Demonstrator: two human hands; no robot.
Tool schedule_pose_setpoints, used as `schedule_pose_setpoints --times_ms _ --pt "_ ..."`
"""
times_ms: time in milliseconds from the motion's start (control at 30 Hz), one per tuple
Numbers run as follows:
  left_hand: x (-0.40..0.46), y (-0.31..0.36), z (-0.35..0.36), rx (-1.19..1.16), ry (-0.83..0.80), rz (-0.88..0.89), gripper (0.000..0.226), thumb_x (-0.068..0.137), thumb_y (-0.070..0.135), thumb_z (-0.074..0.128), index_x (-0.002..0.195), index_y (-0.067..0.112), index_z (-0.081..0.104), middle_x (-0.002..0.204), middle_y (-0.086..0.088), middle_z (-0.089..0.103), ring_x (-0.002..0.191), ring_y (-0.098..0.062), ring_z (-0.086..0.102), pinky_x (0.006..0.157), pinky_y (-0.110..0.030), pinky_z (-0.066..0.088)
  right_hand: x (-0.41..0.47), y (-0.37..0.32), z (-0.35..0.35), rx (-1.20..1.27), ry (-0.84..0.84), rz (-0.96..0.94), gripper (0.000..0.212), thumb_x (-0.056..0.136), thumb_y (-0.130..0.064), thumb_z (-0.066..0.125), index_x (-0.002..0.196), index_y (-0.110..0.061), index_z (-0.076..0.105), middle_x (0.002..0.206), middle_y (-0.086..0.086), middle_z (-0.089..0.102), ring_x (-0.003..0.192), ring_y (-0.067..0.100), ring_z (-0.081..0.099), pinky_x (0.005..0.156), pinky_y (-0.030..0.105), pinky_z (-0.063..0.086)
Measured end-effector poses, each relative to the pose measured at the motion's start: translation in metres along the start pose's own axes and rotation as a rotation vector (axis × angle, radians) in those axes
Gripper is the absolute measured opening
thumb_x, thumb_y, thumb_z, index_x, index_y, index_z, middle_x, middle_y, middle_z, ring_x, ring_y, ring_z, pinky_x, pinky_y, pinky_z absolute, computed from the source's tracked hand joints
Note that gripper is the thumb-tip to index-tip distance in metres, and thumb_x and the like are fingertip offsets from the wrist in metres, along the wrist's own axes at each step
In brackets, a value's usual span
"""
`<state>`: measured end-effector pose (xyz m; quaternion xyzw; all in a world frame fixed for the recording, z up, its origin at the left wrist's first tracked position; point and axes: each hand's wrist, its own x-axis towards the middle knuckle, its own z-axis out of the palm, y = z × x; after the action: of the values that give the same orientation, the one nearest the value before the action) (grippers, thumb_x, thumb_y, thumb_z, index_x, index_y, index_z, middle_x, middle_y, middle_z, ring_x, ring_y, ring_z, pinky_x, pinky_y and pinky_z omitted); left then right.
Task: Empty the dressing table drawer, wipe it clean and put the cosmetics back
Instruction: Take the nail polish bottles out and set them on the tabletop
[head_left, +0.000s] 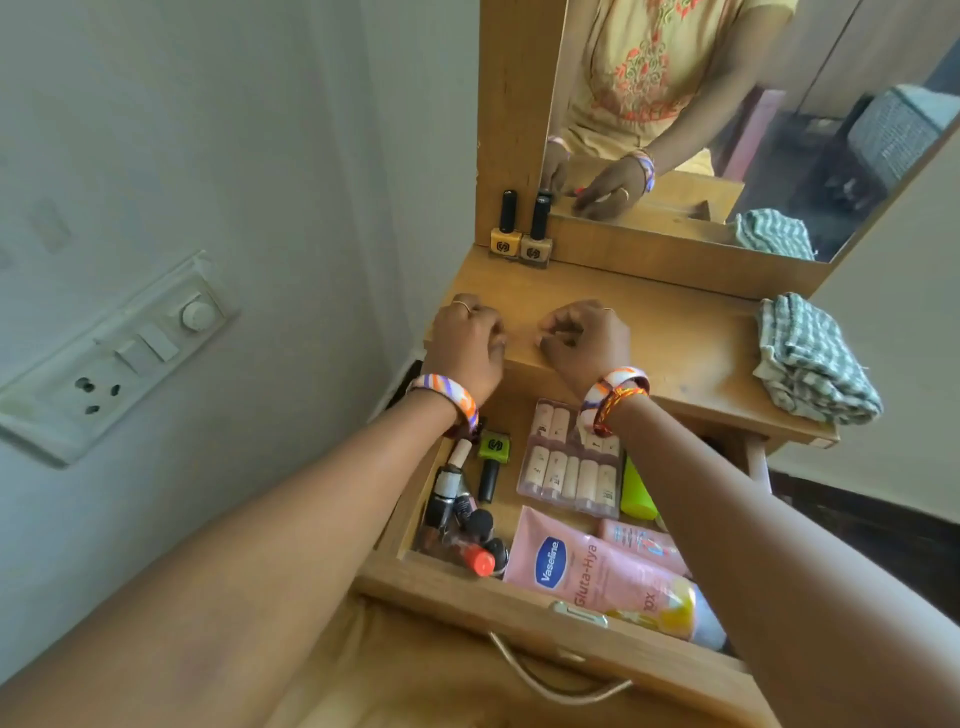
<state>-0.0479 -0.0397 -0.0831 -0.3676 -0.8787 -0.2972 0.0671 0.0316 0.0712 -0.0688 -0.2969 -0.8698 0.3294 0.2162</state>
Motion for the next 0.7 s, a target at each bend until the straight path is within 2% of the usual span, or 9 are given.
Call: schedule_pose_setpoints --times_ms 33,100,133,167,267,333,467,600,700 --pt "-0.011 0.002 -0.003 0.059 0.022 0.110 0.022 0.079 0.003 0.065 0.100 0.000 0.067 0.114 -0.018 0.058 0.104 -0.034 0.056 0.080 -0.035 0.048 -0.011 0.000 0.000 -0.028 0.011 -0.075 0.010 0.081 -0.008 0.064 0.087 -0.011 0.070 0.094 0.006 0.065 0.081 0.020 0.059 0.069 0.026 0.046" --pt "-0.034 0.003 -0.003 0.225 0.052 0.293 0.035 0.052 -0.003 0.078 0.086 0.001 0.068 0.096 -0.017 0.065 0.084 -0.034 0.064 0.060 -0.030 0.052 -0.035 0.004 0.003 -0.148 -0.022 -0.264 0.012 0.079 -0.005 0.059 0.082 -0.010 0.068 0.090 0.010 0.066 0.076 0.029 0.062 0.066 0.032 0.048" --pt "-0.045 0.004 -0.003 0.332 0.014 0.351 0.041 0.041 -0.001 0.081 0.080 0.004 0.068 0.090 -0.014 0.067 0.077 -0.032 0.065 0.055 -0.028 0.052 -0.046 0.008 0.006 -0.213 -0.077 -0.345 0.012 0.077 -0.006 0.057 0.081 -0.010 0.067 0.088 0.012 0.065 0.075 0.033 0.062 0.063 0.035 0.048" --pt "-0.055 0.004 -0.002 0.422 -0.062 0.361 0.042 0.041 0.003 0.081 0.080 0.007 0.066 0.087 -0.011 0.067 0.076 -0.029 0.065 0.055 -0.026 0.051 -0.056 0.011 0.008 -0.272 -0.157 -0.393 0.012 0.077 -0.006 0.056 0.082 -0.010 0.066 0.089 0.013 0.065 0.077 0.035 0.063 0.062 0.036 0.049" --pt "-0.069 0.008 0.002 0.636 -0.398 0.168 0.028 0.078 0.007 0.061 0.106 0.012 0.060 0.110 -0.008 0.063 0.109 -0.028 0.056 0.080 -0.033 0.048 -0.075 0.021 0.014 -0.506 -0.445 -0.397 0.024 0.086 -0.012 0.053 0.104 -0.016 0.067 0.109 0.010 0.061 0.100 0.032 0.060 0.072 0.033 0.048" --pt "-0.068 0.007 0.010 0.769 -0.528 0.137 0.027 0.086 0.008 0.052 0.111 0.013 0.060 0.114 -0.009 0.063 0.115 -0.029 0.052 0.088 -0.036 0.044 -0.081 0.025 0.020 -0.600 -0.546 -0.430 0.030 0.089 -0.014 0.051 0.117 -0.018 0.063 0.119 0.009 0.057 0.106 0.030 0.058 0.075 0.031 0.048" --pt "-0.067 0.016 0.023 0.873 -0.594 0.183 0.025 0.091 0.015 0.048 0.112 0.016 0.062 0.115 -0.007 0.065 0.111 -0.028 0.056 0.091 -0.034 0.041 -0.086 0.027 0.033 -0.673 -0.599 -0.459 0.028 0.090 -0.016 0.051 0.115 -0.012 0.062 0.113 0.014 0.055 0.102 0.034 0.056 0.078 0.036 0.052" --pt "-0.060 0.017 0.031 0.900 -0.607 0.174 0.026 0.094 0.017 0.045 0.114 0.017 0.061 0.115 -0.006 0.065 0.112 -0.028 0.057 0.092 -0.033 0.040 -0.087 0.027 0.034 -0.674 -0.603 -0.453 0.036 0.093 -0.031 0.050 0.121 -0.010 0.059 0.119 0.014 0.055 0.104 0.032 0.054 0.083 0.036 0.048" --pt "-0.059 0.011 0.034 0.925 -0.600 0.170 0.024 0.093 0.019 0.050 0.112 0.016 0.063 0.111 -0.007 0.066 0.108 -0.027 0.059 0.089 -0.032 0.042 -0.088 0.029 0.036 -0.691 -0.596 -0.470 0.037 0.094 -0.032 0.048 0.126 -0.014 0.055 0.125 0.014 0.049 0.109 0.033 0.052 0.085 0.036 0.047"
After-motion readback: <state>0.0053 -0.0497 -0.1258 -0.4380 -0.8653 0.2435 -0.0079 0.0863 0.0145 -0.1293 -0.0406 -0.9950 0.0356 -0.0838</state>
